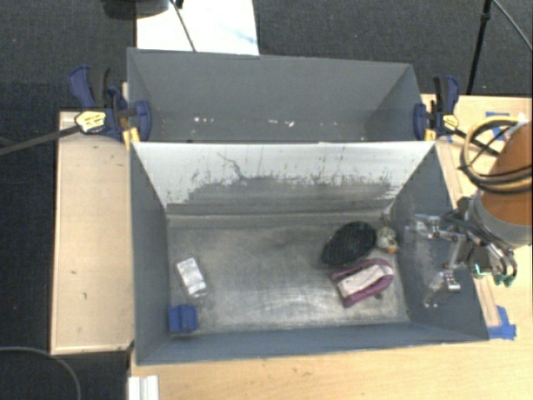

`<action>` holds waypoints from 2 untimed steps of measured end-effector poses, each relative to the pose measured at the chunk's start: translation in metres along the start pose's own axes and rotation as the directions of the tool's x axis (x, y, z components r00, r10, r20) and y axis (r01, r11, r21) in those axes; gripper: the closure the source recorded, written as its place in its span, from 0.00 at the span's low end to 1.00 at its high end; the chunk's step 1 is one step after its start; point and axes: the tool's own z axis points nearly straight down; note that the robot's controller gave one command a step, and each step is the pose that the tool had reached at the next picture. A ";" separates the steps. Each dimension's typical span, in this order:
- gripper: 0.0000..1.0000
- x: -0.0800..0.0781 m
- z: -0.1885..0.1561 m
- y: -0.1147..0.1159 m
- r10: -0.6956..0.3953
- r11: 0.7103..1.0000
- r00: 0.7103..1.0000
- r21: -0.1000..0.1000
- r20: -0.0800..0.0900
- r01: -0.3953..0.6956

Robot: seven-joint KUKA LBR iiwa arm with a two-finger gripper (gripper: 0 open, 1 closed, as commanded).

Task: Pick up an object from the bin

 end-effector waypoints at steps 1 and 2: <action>0.00 -0.022 0.125 0.039 0.027 1.000 1.000 0.000 0.006 -0.027; 1.00 -0.022 0.121 0.038 0.020 1.000 1.000 0.001 0.006 -0.020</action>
Offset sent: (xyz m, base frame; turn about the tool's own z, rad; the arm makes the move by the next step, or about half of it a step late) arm 0.0205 0.0377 -0.1226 0.0288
